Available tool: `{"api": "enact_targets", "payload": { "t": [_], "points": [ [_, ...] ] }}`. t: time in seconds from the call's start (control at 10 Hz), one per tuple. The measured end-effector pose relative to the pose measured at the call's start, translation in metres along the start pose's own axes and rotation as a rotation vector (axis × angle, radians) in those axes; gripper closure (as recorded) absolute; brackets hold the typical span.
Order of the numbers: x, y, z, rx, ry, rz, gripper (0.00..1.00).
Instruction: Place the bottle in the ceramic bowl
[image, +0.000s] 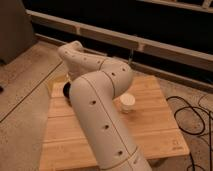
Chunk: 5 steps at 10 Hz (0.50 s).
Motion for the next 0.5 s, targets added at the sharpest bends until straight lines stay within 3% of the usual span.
{"api": "enact_targets", "payload": {
  "t": [0.3, 0.5],
  "points": [
    [0.0001, 0.0000, 0.0001, 0.000, 0.000, 0.000, 0.22],
    [0.0001, 0.0000, 0.0002, 0.000, 0.000, 0.000, 0.20]
  ]
}}
